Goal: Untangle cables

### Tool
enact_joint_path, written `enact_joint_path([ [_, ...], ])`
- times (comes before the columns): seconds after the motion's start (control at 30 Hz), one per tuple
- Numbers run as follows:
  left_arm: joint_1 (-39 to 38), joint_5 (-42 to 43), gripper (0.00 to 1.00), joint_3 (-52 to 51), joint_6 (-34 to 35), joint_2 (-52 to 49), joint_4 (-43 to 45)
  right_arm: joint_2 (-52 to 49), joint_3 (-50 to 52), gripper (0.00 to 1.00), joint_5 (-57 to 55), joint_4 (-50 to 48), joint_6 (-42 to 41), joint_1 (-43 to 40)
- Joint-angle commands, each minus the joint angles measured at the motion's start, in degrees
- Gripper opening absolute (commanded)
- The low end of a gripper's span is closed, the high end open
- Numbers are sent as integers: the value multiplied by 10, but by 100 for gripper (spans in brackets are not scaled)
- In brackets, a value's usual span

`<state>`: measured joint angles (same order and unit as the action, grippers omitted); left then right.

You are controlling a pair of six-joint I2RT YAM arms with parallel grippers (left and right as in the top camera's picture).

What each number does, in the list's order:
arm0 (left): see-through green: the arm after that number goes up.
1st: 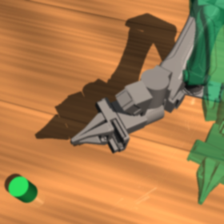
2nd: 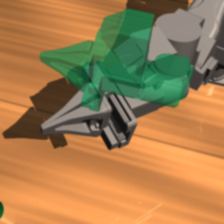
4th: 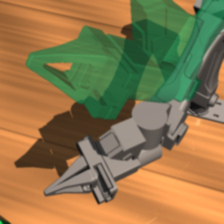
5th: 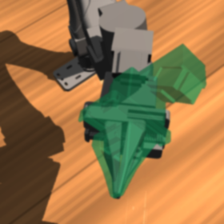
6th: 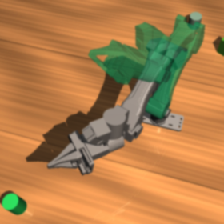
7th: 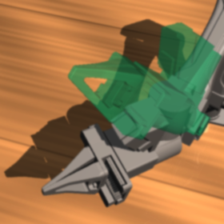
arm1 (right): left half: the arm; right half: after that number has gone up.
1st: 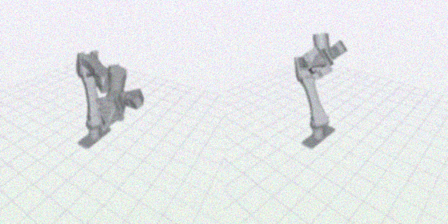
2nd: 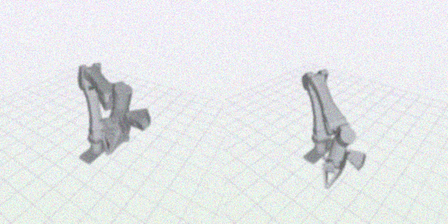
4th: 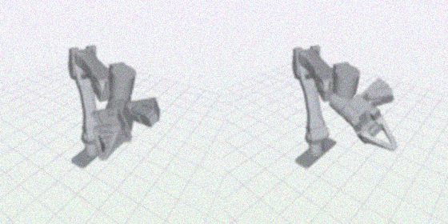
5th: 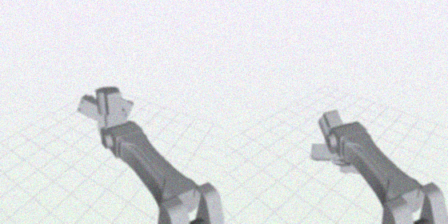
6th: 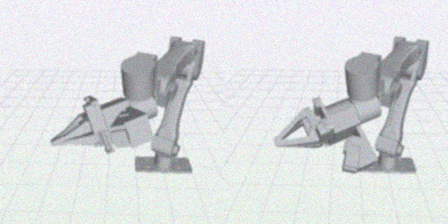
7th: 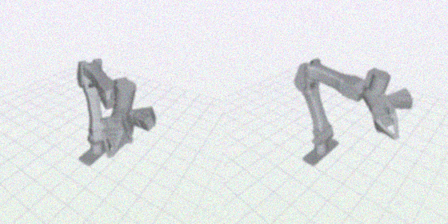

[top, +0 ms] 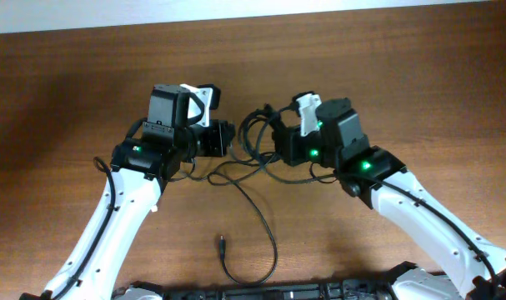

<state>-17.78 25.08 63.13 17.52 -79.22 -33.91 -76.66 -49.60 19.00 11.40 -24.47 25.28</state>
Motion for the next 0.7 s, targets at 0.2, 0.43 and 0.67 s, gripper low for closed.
enact_joint_path([
  [0.2, -114, -148, 0, 3, -4, 5, 97, 9, -2, 4, 140, -6, -221, -17],
  [0.43, -166, -205, 0, -8, -3, 5, 47, 9, -2, 4, 249, -35, -247, -96],
  [0.67, -166, -70, 16, -13, -95, 1, 26, 9, -2, 4, 295, -100, -240, -96],
])
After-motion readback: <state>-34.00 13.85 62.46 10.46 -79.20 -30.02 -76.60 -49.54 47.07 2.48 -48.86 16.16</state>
